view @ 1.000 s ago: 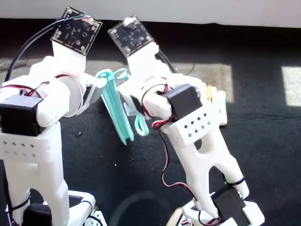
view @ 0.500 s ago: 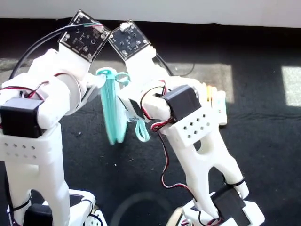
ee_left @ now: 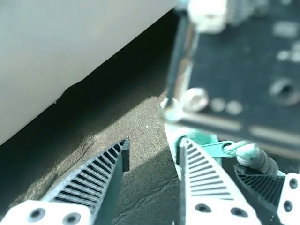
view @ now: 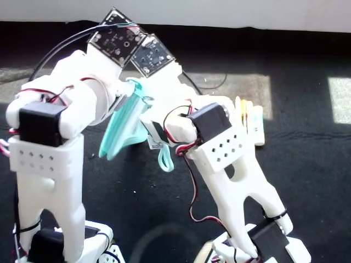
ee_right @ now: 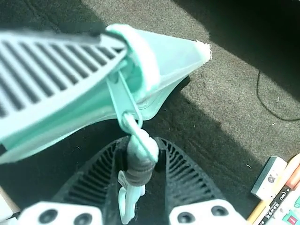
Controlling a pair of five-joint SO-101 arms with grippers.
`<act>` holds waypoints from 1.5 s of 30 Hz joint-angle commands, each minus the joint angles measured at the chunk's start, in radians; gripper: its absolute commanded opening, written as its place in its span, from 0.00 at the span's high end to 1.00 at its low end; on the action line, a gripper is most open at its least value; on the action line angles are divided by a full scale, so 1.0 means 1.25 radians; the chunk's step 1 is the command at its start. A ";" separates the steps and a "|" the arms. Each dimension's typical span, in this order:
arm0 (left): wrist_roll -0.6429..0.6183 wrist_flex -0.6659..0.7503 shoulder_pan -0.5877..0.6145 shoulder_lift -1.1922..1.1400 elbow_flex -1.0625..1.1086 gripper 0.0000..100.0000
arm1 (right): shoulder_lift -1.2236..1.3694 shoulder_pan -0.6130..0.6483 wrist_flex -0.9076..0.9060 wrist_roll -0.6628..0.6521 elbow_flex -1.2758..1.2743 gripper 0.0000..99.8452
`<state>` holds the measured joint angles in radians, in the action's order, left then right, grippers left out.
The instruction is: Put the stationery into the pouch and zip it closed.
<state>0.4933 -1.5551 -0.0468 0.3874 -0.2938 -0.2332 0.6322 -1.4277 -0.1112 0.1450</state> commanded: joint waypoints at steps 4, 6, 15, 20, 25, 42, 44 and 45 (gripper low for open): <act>-0.014 -0.054 0.042 0.002 -0.010 0.99 | -0.013 -0.118 0.007 -0.007 0.062 0.99; -0.049 -0.075 0.055 0.002 -0.010 0.99 | -0.014 -0.168 0.036 -0.007 0.106 0.99; -0.160 -0.152 -0.012 0.007 -0.012 0.99 | -0.006 -0.212 0.134 -0.009 0.236 0.99; -0.185 -0.152 -0.109 0.111 -0.012 0.99 | -0.006 -0.215 0.222 -0.009 0.242 0.99; -0.204 -0.149 -0.181 0.181 -0.012 0.99 | -0.012 -0.215 0.272 -0.009 0.252 0.99; -0.276 -0.118 -0.040 0.180 0.074 0.92 | -0.007 -0.177 -0.053 -0.005 0.365 0.99; -0.276 -0.118 0.002 0.179 0.074 0.86 | -0.012 -0.147 -0.074 -0.006 0.314 0.99; -0.276 -0.117 0.024 0.179 0.074 0.84 | -0.014 -0.125 -0.080 -0.005 0.283 0.99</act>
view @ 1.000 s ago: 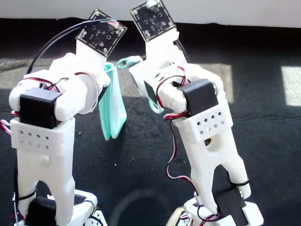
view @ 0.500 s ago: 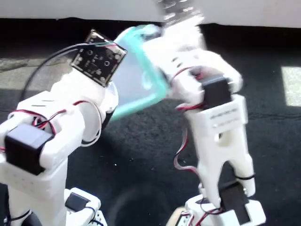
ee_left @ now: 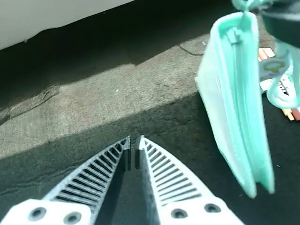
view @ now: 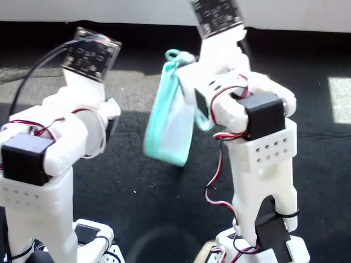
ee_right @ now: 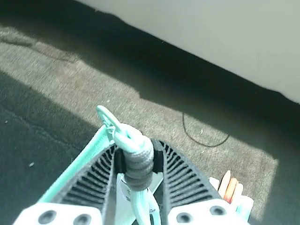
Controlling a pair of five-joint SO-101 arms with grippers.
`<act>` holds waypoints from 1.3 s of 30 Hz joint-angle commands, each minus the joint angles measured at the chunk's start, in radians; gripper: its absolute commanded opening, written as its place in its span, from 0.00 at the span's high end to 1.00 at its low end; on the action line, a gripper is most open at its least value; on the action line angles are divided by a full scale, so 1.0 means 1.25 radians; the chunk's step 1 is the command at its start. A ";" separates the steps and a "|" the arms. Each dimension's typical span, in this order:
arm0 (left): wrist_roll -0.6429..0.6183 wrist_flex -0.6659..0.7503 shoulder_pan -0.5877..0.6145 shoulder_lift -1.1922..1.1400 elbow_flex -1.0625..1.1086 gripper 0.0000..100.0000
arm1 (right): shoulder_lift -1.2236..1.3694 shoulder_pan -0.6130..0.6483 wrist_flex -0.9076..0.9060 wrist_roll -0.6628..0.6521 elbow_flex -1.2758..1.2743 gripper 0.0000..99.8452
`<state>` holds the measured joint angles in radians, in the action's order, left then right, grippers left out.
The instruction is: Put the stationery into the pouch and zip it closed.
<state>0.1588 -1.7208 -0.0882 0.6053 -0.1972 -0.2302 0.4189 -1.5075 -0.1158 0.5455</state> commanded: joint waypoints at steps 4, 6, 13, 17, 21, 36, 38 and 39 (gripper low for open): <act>-0.007 0.063 0.161 0.006 -0.004 0.83 | -0.018 0.134 -0.008 0.001 -0.165 0.99; 0.023 0.085 0.213 0.004 -0.002 0.83 | -0.018 0.168 0.019 0.001 -0.213 0.99; 0.188 0.087 0.267 0.003 0.128 0.83 | -0.037 0.180 0.062 -0.001 -0.218 0.99; 0.211 0.126 0.242 0.007 0.322 0.83 | -0.100 0.172 0.064 -0.004 -0.202 0.99; 0.207 0.163 0.161 0.010 0.444 0.83 | -0.145 0.145 0.058 -0.004 -0.214 0.99; 0.027 0.169 -0.165 0.012 0.430 0.83 | -0.158 0.001 0.228 0.002 -0.705 0.99; 0.027 0.178 -0.164 0.012 0.438 0.83 | -0.158 0.013 0.229 0.002 -0.737 0.99; 0.027 0.179 -0.165 0.012 0.438 0.83 | -0.158 0.021 0.229 0.002 -0.741 0.99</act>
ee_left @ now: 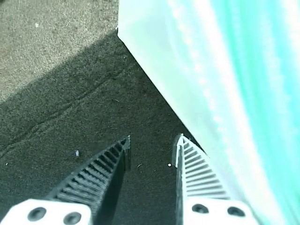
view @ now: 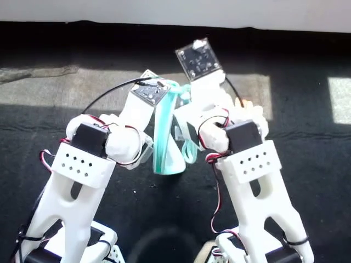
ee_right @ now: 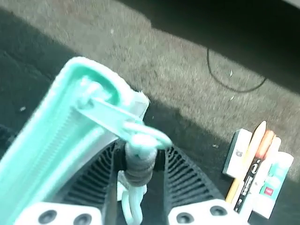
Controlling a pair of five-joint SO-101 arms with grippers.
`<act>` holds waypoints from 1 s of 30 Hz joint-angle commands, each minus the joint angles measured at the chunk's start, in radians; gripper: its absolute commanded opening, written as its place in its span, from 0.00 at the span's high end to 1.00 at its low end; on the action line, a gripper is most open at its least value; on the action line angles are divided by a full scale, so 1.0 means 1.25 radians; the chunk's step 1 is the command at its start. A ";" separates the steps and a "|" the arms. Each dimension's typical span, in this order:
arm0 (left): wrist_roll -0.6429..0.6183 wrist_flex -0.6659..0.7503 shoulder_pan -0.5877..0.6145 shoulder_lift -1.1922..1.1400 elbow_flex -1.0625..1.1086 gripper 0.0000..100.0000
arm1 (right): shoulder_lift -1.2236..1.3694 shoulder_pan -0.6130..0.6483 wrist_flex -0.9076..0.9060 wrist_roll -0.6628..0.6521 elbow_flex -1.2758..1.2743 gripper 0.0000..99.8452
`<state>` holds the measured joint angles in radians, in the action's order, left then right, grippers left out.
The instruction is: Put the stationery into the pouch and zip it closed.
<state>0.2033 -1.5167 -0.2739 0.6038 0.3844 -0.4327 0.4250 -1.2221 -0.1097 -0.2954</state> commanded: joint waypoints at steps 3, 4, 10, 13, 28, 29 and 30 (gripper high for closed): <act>-0.009 0.016 -0.021 0.012 -0.034 0.83 | 0.004 0.050 0.008 -0.002 -0.058 0.99; -0.009 0.016 -0.021 0.012 -0.036 0.83 | -0.002 0.056 0.015 -0.002 -0.037 0.99; -0.061 0.041 -0.024 0.012 -0.101 0.83 | -0.067 0.058 0.094 -0.004 0.104 0.99; -0.088 0.085 -0.024 0.012 -0.142 0.83 | -0.067 0.058 0.093 -0.007 0.203 0.99; -0.141 0.149 -0.071 0.013 -0.008 0.83 | 0.029 0.062 -0.055 -0.009 0.273 0.99; -0.141 0.136 -0.053 0.013 0.008 0.83 | 0.025 0.062 -0.055 -0.009 0.252 0.99; -0.141 0.119 -0.033 0.013 0.018 0.83 | 0.023 0.062 -0.053 -0.009 0.234 0.99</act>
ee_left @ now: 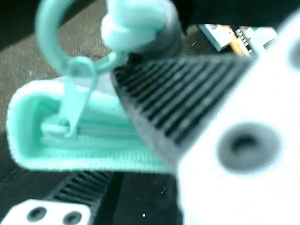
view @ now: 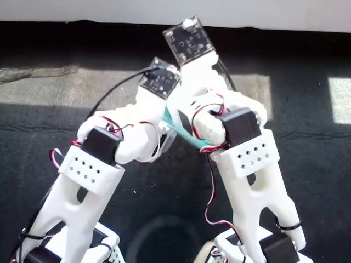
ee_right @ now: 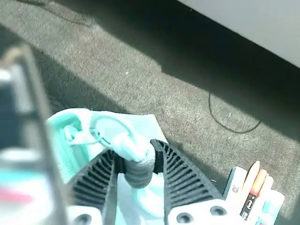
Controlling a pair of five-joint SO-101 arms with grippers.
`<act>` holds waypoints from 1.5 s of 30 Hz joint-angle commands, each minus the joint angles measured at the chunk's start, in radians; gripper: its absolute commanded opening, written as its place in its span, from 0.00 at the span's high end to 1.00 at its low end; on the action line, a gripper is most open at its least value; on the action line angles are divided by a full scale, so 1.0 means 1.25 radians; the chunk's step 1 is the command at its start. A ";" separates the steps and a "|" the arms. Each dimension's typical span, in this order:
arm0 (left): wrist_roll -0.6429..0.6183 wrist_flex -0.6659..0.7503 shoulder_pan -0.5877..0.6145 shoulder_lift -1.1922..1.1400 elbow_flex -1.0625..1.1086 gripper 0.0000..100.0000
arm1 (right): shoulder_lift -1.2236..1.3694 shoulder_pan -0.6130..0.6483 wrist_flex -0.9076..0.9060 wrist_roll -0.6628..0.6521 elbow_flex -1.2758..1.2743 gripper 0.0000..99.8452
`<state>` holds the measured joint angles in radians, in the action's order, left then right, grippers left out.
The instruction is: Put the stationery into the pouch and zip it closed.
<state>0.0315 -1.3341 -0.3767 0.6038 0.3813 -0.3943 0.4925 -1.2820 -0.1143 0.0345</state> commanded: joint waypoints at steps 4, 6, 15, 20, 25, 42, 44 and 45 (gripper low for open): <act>0.031 -0.108 0.164 0.014 0.004 0.83 | -0.030 0.008 0.018 -0.006 -0.089 0.99; 0.101 -0.140 0.219 0.030 -0.015 0.83 | -0.050 0.008 0.040 -0.006 -0.114 0.99; 0.225 -0.077 0.354 0.190 -0.098 0.83 | -0.083 0.008 0.067 -0.006 -0.185 0.99; 0.227 -0.041 0.294 0.153 -0.166 0.82 | -0.083 0.009 0.061 -0.006 -0.184 0.99; 0.228 -0.109 0.268 -0.006 -0.322 0.77 | -0.084 0.009 0.058 -0.006 -0.186 0.99; 0.253 -0.358 0.204 -0.358 -0.924 0.77 | -0.077 0.008 0.058 -0.006 -0.187 0.99; 0.249 -0.358 0.179 -0.321 -0.892 0.77 | -0.077 0.008 0.058 -0.006 -0.187 0.99; 0.249 -0.358 0.168 -0.300 -0.868 0.77 | -0.075 0.008 0.058 -0.006 -0.187 0.99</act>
<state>0.3567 -1.7714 -0.1189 0.1450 -0.7403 -0.4833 0.4987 -1.2068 -0.1143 -0.1972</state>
